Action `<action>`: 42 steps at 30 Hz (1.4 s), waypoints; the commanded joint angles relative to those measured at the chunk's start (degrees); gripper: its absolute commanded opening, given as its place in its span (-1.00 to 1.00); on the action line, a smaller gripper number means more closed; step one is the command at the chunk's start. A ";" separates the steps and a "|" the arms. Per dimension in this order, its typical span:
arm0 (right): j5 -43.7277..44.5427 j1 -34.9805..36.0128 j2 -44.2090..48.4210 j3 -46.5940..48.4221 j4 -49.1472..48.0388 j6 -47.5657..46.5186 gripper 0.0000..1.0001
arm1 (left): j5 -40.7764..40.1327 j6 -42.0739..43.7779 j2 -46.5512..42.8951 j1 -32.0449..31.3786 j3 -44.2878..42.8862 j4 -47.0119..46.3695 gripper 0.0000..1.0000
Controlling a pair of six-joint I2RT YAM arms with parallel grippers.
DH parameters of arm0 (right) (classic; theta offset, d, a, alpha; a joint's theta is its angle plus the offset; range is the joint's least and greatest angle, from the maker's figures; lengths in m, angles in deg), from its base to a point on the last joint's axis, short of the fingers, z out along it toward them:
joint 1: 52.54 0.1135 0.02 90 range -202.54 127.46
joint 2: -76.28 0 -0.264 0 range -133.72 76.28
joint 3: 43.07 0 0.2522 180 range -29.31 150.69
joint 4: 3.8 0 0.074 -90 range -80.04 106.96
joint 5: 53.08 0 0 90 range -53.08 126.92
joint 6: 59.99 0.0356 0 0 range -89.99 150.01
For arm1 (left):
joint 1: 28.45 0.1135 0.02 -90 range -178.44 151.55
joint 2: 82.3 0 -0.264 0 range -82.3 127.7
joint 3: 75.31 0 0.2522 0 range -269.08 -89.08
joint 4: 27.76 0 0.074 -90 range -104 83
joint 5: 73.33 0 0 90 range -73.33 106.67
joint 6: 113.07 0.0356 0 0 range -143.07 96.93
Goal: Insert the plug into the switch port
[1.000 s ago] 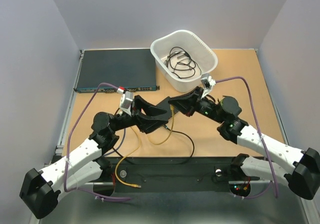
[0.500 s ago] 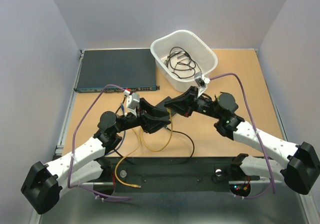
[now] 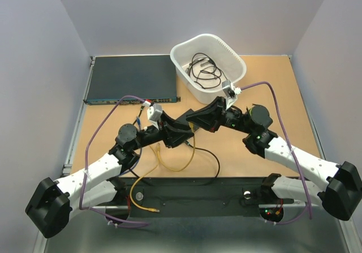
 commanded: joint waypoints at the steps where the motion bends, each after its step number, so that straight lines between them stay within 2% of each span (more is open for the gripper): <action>1: -1.31 0.33 1.86 1.81 -6.62 2.15 -0.99 | -0.11 0.40 -0.31 -0.23 1.01 -2.98 -0.06; 8: -1.05 0.33 0.10 0.67 -10.84 4.35 -0.99 | 4.21 -3.73 0.48 -1.02 2.77 -12.21 -0.09; 14: -1.48 0.33 -1.83 0.14 -14.53 6.37 -0.99 | 5.79 -7.95 1.01 -1.37 6.37 -24.85 -0.15; 25: -2.80 0.33 -4.03 -0.65 -20.32 9.80 -0.99 | 8.16 -11.47 2.50 -1.46 5.94 -32.33 -0.21; 30: -4.12 0.41 -6.04 -0.48 -23.22 11.21 -0.99 | 8.52 -14.19 4.70 -1.46 6.11 -39.01 -0.23; 36: -5.00 0.33 -7.11 -1.09 -25.16 12.26 -0.99 | 8.26 -17.18 7.16 -1.46 5.76 -44.29 -0.53; 38: -5.00 0.33 -7.02 -1.62 -25.34 12.18 -0.99 | 7.64 -17.45 6.81 -1.46 6.02 -44.29 -0.87; 39: -5.00 0.33 -6.93 -1.79 -25.34 12.18 -0.99 | 7.12 -17.54 6.64 -1.46 6.02 -43.16 -1.00; 42: -3.34 0.41 -6.40 -2.15 -24.99 11.47 -0.99 | 4.39 -15.18 4.10 -1.46 4.89 -32.64 -1.00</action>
